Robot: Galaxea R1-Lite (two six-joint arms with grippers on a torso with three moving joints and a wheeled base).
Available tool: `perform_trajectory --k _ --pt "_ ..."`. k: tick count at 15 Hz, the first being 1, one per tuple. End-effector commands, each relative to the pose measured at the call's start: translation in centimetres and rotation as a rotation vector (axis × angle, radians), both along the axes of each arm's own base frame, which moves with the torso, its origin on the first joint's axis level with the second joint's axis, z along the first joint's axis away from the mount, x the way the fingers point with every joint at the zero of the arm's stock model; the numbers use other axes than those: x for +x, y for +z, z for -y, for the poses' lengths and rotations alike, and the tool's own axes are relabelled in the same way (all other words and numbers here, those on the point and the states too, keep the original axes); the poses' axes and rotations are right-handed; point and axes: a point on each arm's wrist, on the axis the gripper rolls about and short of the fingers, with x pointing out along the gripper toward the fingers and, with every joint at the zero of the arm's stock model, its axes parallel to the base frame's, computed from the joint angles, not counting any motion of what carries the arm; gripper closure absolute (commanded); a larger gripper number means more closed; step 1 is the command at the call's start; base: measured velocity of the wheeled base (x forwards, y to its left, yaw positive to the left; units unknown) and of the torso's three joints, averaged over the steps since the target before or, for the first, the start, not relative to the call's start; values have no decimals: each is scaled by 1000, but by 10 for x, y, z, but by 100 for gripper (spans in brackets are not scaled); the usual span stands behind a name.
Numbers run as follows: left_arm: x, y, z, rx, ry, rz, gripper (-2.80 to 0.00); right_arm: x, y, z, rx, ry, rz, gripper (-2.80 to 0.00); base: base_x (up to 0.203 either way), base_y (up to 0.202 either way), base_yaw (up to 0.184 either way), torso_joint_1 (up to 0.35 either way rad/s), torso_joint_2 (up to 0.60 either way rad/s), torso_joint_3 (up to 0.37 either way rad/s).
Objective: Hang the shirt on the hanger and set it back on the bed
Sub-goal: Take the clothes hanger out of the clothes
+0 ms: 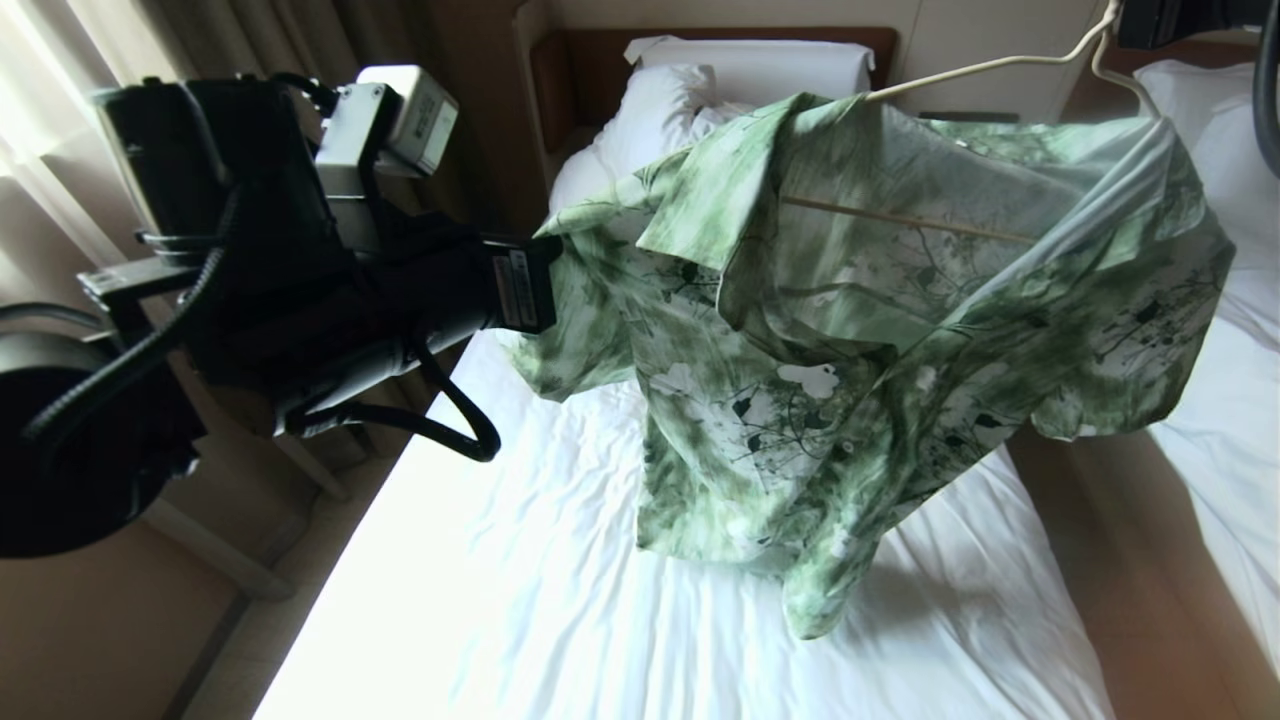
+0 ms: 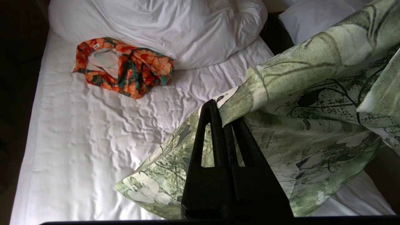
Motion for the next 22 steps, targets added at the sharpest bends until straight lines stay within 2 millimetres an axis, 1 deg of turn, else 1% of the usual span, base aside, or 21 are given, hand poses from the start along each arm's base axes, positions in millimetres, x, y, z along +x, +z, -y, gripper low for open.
perform_trajectory --k 1,3,6,8,10,11,14,17,19,20,22 --pt "-5 15 -9 -26 17 39 0 -1 0 0 -4 0 1 0 0 0 0 0 0 0" --pt "-8 20 -12 -13 22 16 0 -1 1 0 -7 -1 7 0 0 0 0 0 0 0" --pt "-8 29 -15 -24 28 13 0 -3 0 0 -14 0 2 0 0 0 0 0 0 0" --pt "-13 42 -17 -72 21 34 0 -2 -1 0 -15 -2 0 0 0 0 0 0 0 0" --pt "-21 47 -17 -79 -1 29 0 -3 -1 1 -14 -3 1 0 0 0 0 0 0 0" --pt "-25 47 -14 -85 -20 26 0 -4 0 1 -14 -2 2 0 0 0 0 0 0 0" --pt "-23 39 -9 -81 -28 -2 0 -4 0 2 -13 -3 4 0 0 0 0 0 0 0" --pt "-29 41 -6 -107 -55 -16 0 -7 1 3 -10 -3 9 0 0 0 0 0 0 0" --pt "-28 34 -3 -93 -60 -40 0 -7 2 3 -10 -3 10 0 0 0 0 0 0 0" --pt "-28 30 -2 -84 -61 -52 -280 -8 2 3 -9 -3 11 0 0 0 0 0 0 0" --pt "-32 27 -1 -74 -76 -63 -280 -8 2 3 -9 -3 13 0 0 0 0 0 0 0"
